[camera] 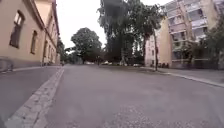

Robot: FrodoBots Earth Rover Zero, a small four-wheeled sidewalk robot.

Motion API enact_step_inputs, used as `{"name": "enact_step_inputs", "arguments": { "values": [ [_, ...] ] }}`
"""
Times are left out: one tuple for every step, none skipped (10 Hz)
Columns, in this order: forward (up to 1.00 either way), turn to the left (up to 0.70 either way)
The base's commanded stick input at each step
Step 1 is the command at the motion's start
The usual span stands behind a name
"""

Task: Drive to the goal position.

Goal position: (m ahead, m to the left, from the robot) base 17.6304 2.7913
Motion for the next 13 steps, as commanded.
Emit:
{"name": "enact_step_inputs", "arguments": {
  "values": [
    [0.45,0.27],
    [0.45,0.27],
    [0.45,0.27],
    [0.45,0.27],
    [0.45,0.27],
    [0.45,0.27],
    [0.45,0.27],
    [0.45,0.27],
    [0.45,0.27],
    [0.45,0.27],
    [0.45,0.27],
    [0.45,0.27],
    [0.45,0.27]
  ]
}}
